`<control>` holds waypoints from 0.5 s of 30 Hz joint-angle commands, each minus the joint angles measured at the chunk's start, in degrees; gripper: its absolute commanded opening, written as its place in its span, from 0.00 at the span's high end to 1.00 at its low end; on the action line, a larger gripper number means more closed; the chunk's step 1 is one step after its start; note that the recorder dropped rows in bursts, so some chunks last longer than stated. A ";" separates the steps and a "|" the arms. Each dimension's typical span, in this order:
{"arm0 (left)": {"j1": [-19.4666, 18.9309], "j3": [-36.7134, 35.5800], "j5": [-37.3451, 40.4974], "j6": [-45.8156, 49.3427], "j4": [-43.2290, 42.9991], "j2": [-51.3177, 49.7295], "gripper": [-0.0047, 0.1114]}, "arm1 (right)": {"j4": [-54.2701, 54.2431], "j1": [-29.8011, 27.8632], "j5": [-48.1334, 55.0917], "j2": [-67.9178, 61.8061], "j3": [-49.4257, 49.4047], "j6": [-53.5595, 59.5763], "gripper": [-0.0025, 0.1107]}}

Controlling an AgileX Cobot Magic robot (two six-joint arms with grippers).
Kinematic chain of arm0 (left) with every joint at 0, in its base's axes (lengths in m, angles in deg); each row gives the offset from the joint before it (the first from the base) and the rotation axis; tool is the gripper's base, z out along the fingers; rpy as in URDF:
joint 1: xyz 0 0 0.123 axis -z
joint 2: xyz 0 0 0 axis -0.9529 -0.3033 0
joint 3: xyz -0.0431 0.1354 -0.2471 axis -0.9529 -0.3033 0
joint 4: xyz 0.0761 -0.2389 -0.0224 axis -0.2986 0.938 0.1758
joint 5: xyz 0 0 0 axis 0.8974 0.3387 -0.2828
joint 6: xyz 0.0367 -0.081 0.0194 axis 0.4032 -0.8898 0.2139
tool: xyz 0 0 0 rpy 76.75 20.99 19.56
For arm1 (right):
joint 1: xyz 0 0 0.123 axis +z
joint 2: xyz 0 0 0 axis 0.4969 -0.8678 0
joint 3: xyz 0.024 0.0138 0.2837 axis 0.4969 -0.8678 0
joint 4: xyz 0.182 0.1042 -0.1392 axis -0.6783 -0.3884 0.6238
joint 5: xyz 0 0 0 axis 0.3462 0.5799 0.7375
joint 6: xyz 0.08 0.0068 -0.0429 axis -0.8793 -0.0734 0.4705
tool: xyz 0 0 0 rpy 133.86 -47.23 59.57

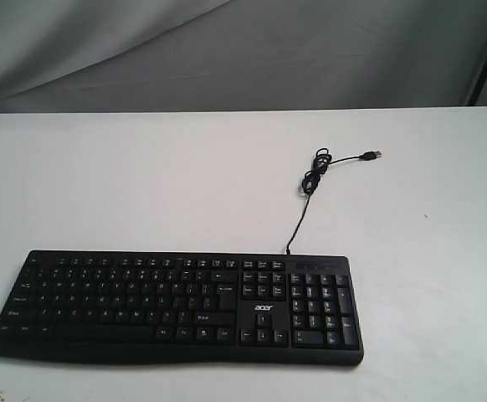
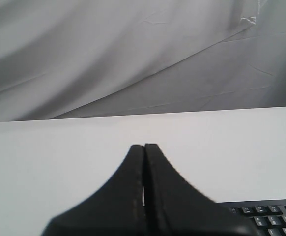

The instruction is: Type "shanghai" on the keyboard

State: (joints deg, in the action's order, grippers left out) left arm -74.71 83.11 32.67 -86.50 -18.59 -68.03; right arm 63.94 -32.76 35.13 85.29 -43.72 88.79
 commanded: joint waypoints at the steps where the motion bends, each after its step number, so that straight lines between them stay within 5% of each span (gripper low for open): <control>1: 0.37 -0.10 -0.40 -0.13 0.40 0.14 0.96 | 4.85 -0.40 4.86 2.49 -0.47 0.81 0.98; 15: 0.37 -0.10 -0.40 -0.13 0.40 0.14 0.96 | 6.18 -0.40 7.37 2.49 -0.47 0.81 0.98</control>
State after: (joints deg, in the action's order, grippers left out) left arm -74.71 83.11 32.58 -86.50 -18.59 -68.03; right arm 69.35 -32.76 42.41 87.43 -43.98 89.00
